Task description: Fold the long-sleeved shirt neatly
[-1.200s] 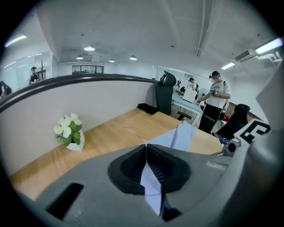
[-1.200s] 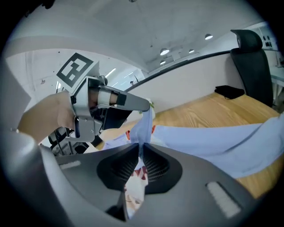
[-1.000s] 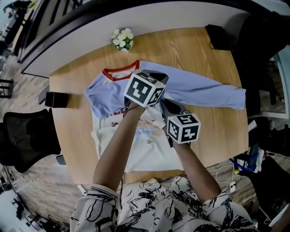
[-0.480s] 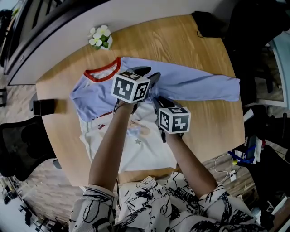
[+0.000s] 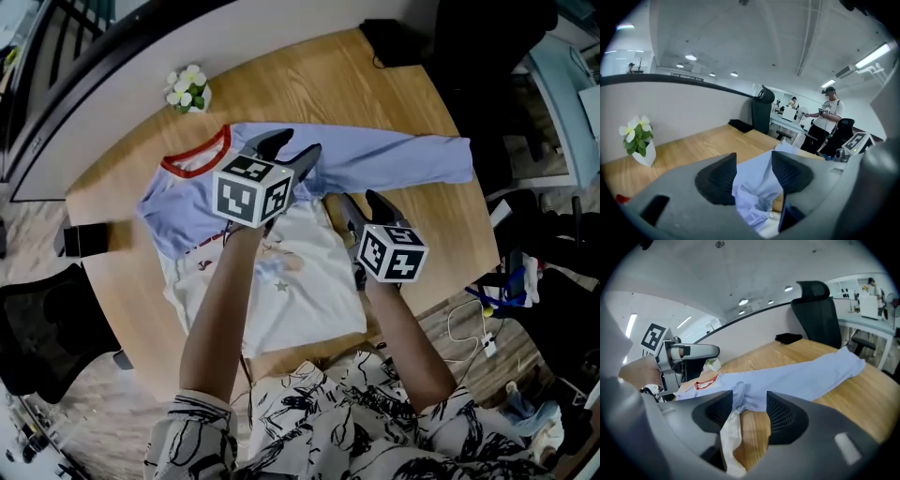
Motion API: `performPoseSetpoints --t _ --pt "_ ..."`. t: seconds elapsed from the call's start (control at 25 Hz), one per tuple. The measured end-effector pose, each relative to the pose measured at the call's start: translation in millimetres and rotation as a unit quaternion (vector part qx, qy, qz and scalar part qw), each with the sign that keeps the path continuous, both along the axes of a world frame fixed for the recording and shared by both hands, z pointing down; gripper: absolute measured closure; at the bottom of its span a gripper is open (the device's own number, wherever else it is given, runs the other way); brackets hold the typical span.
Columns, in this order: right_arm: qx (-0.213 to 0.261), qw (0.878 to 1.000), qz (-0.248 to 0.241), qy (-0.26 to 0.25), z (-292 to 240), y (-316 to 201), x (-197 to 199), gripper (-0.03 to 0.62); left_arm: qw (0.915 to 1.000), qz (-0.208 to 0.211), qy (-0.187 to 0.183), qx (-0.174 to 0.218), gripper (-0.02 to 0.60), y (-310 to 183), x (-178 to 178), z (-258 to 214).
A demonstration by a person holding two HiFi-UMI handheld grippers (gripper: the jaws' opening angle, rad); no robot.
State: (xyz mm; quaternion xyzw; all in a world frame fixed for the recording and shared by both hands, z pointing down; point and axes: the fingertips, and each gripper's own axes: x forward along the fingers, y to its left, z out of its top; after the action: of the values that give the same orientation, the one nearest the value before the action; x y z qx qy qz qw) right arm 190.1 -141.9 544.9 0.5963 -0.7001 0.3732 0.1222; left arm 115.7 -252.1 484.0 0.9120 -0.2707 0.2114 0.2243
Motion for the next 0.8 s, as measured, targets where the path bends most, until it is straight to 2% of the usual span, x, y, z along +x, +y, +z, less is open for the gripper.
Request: performPoseSetpoints --t 0.16,0.28,0.56,0.68,0.8 --pt "0.045 0.996 0.053 0.059 -41.3 37.1 37.7 0.355 0.9977 0.034 0.029 0.051 0.334 23.5 21.6 -45.4" --pt "0.068 0.99 0.092 0.08 -71.3 68.5 68.9 0.344 0.9945 0.069 0.041 0.068 0.325 47.6 49.4 -73.1" --pt "0.086 0.981 0.15 0.089 -100.0 109.7 148.7 0.306 0.9888 0.115 0.038 0.088 0.293 95.2 120.9 -104.4" --pt "0.089 0.978 0.17 0.082 -91.3 113.9 191.6 0.298 0.9856 0.133 0.025 0.101 0.273 104.4 159.6 -100.1" --pt "0.083 0.98 0.168 0.067 -71.8 107.9 231.5 0.292 0.984 0.144 0.01 0.105 0.25 103.2 200.0 -85.7"
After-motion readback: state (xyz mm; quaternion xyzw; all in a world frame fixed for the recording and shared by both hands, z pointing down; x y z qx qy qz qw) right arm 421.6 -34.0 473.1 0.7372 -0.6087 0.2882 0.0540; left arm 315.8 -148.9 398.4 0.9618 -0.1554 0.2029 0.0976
